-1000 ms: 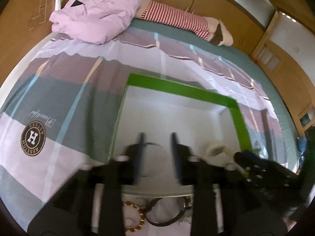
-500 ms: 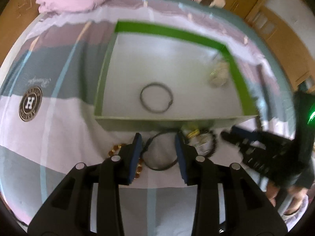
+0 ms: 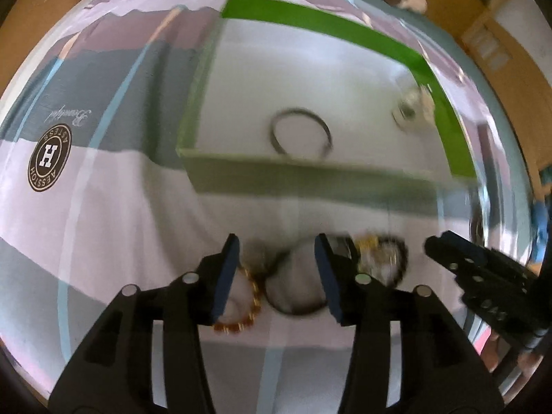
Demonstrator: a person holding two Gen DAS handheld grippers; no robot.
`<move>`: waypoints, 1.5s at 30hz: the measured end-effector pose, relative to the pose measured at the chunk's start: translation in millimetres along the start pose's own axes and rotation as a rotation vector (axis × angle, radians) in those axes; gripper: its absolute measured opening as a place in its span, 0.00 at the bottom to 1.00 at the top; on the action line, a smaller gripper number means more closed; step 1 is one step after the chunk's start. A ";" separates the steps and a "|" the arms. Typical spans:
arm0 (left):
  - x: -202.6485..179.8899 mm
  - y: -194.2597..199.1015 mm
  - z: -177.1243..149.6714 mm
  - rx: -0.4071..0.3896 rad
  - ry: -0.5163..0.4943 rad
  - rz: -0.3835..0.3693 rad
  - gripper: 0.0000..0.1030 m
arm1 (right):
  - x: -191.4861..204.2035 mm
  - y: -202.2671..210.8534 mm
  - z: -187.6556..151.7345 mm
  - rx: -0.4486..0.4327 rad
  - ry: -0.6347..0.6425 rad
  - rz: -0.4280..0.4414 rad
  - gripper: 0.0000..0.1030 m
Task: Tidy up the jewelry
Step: 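Grasp the black watch with the left tool while the right tool grasps the jade pendant chain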
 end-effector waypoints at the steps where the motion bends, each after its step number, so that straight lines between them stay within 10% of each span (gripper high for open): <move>1: -4.9 -2.0 -4.5 0.011 -0.022 0.006 0.45 | 2.4 -3.2 -3.0 0.013 0.010 -0.007 0.35; 10: -12.9 -31.2 -12.1 0.077 -0.062 0.097 0.43 | 23.1 -29.1 -14.7 0.063 0.103 -0.128 0.28; 12: -12.5 -33.1 -13.4 0.076 -0.067 0.117 0.27 | 20.7 -26.2 -14.6 0.071 0.095 -0.137 0.10; 17: -13.7 -23.4 -13.0 0.067 -0.044 0.046 0.11 | 7.6 -10.7 -8.7 0.026 0.037 -0.114 0.09; 27: -28.3 -7.6 -16.5 0.033 -0.079 -0.016 0.11 | -10.2 45.1 13.0 -0.139 -0.059 0.030 0.09; 31: -28.9 -18.3 -23.6 0.051 -0.078 0.000 0.11 | -24.5 33.7 7.8 -0.101 -0.091 -0.022 0.38; 36: -39.5 -31.7 -22.5 0.073 -0.080 -0.002 0.16 | -6.3 9.5 -3.5 0.027 -0.130 0.214 0.38; 43: -41.2 -49.7 -29.5 0.105 -0.078 0.012 0.25 | -7.0 -29.8 -3.2 0.105 -0.251 0.229 0.37; 45: -41.8 -52.6 -29.1 0.105 -0.082 0.017 0.25 | -8.2 -29.7 -2.0 0.080 -0.233 0.162 0.14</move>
Point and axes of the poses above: each gripper's, at about its wrist camera, not at the fingertips, and y roughly against the way its jaws point, x to its left, z to its top, the point moved 5 cm from there along -y, roughly the way its jaws point, and after that the axes turned 4 degrees about -z, right-handed, at the moved point
